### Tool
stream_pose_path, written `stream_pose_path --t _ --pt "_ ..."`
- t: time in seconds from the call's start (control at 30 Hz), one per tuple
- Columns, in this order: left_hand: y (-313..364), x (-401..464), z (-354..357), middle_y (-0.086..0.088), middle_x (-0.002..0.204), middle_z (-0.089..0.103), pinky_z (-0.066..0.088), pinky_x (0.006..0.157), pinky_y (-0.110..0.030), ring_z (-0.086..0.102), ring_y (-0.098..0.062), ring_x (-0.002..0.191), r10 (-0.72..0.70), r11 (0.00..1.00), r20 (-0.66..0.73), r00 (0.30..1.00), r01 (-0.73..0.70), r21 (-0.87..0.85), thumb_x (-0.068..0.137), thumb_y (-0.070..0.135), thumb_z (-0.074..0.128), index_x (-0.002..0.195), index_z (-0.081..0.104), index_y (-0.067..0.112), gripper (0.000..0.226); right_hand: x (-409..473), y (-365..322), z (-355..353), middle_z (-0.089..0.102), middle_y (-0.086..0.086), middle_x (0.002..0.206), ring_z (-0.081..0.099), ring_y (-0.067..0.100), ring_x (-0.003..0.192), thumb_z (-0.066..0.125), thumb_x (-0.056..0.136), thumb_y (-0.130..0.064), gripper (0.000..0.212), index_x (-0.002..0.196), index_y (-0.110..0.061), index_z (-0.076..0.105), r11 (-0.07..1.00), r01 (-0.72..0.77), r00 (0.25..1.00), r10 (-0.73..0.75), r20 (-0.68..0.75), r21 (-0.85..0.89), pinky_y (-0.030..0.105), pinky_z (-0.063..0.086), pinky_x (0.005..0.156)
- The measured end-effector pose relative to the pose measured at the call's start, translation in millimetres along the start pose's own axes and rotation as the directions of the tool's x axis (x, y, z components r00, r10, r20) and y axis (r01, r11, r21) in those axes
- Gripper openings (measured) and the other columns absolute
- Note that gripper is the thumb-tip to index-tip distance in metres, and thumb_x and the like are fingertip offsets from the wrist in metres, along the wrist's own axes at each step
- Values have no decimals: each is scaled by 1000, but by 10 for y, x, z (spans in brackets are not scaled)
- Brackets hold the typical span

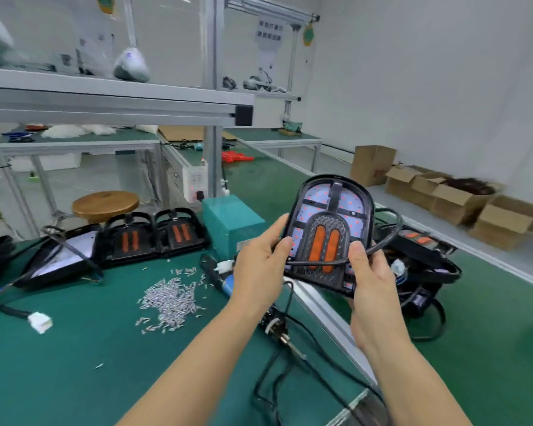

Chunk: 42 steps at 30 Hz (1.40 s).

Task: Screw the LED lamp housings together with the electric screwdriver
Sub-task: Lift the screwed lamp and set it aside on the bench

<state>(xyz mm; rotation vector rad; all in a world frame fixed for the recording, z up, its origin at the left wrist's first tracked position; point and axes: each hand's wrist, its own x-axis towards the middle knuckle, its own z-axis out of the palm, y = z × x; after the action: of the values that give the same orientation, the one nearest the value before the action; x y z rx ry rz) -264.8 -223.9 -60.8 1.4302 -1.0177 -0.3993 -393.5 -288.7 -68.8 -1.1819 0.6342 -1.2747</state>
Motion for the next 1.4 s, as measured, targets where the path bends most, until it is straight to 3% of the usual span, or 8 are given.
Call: stream_pose_path --t 0.17,0.63,0.8,0.9,1.0,1.07,1.27,1.4 --pt "207 150 545 -11 99 71 47 94 -46 63 -30 102 47 997 114 992 -54 60 98 20 45 136 49 39 42 130 -234 -441 71 -3 115 65 21 111 49 102 -26 18 115 -25 61 999 -3 984 -6 -177 -51 49 47 102" --pt "482 -230 1666 -8 77 67 44 90 -45 57 -34 83 131 926 341 931 -238 292 98 23 44 134 50 30 37 -285 -558 -1490 71 -6 99 67 8 82 45 103 -29 27 124 -17 57 989 -125 859 68 -508 -79 39 53 85" --pt "220 -401 1821 -11 78 66 36 91 -40 56 -34 79 40 903 369 928 -192 384 100 22 40 128 51 22 30 -394 -340 -1690 67 2 112 62 22 105 44 103 -35 23 114 -18 56 933 -325 820 197 -538 -154 46 44 99" --pt "32 -440 1866 -8 87 67 33 82 -37 52 -30 78 25 832 338 941 -207 514 102 22 34 135 44 28 35 -404 -343 -1791 60 1 86 54 27 93 40 101 -44 38 81 -16 55 743 -452 845 181 -503 -493 36 38 84" --pt "-140 -438 1846 -8 93 67 33 75 -36 52 -30 79 -10 777 286 958 -172 605 102 22 31 137 41 28 38 -440 -409 -1890 59 3 73 56 28 79 30 97 -59 55 69 -19 54 145 -405 913 114 -392 -903 34 38 66" --pt "-213 -434 1840 -8 92 66 31 70 -34 47 -28 75 -22 769 257 966 -148 621 101 20 32 138 41 27 38 -461 -414 -1844 60 -1 79 58 27 79 33 94 -63 48 80 -25 58 -79 -325 945 -10 -326 -942 31 40 62" --pt "-190 -367 1944 -10 100 67 39 71 -38 57 -34 95 -3 844 280 960 -148 515 96 23 41 120 54 25 27 -339 -118 -1439 56 13 120 52 36 111 78 72 -33 50 113 -10 61 -107 61 981 -175 80 -992 44 43 90" --pt "-211 -200 1862 -2 105 70 47 84 -35 60 -26 100 -62 925 292 954 -55 375 94 20 45 112 66 25 28 -143 188 -1373 2 9 162 3 26 149 47 94 -36 78 154 -12 4 -253 183 983 42 179 -950 45 3 118"
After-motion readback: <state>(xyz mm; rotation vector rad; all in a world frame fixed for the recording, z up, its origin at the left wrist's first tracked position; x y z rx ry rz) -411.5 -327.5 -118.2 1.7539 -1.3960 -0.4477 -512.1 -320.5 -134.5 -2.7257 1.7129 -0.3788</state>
